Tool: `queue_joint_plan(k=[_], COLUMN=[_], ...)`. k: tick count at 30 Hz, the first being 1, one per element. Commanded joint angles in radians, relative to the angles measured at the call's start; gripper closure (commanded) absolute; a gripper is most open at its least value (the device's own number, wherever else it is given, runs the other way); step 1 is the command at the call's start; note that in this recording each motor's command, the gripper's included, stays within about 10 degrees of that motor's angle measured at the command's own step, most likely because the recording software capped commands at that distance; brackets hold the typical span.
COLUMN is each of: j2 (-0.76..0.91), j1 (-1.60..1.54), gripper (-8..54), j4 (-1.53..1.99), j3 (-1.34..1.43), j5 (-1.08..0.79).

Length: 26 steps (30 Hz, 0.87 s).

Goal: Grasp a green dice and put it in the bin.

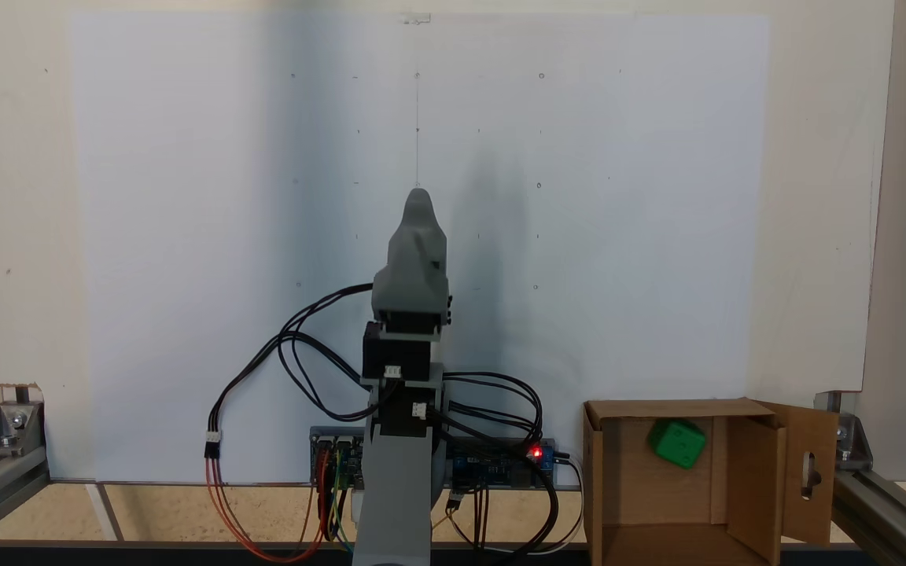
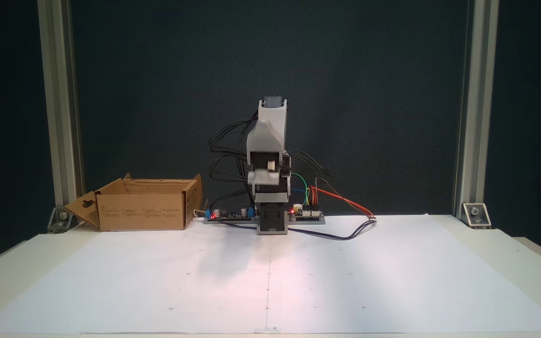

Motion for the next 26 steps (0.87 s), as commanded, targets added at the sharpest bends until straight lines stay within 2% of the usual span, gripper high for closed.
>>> queue_joint_plan(k=[1,26], j2=[0.110,0.106], j1=[0.003,-0.006], gripper=[1.1,1.0], j4=[-0.084,-0.077], j3=[0.052,0.052], j5=[-0.078,-0.075])
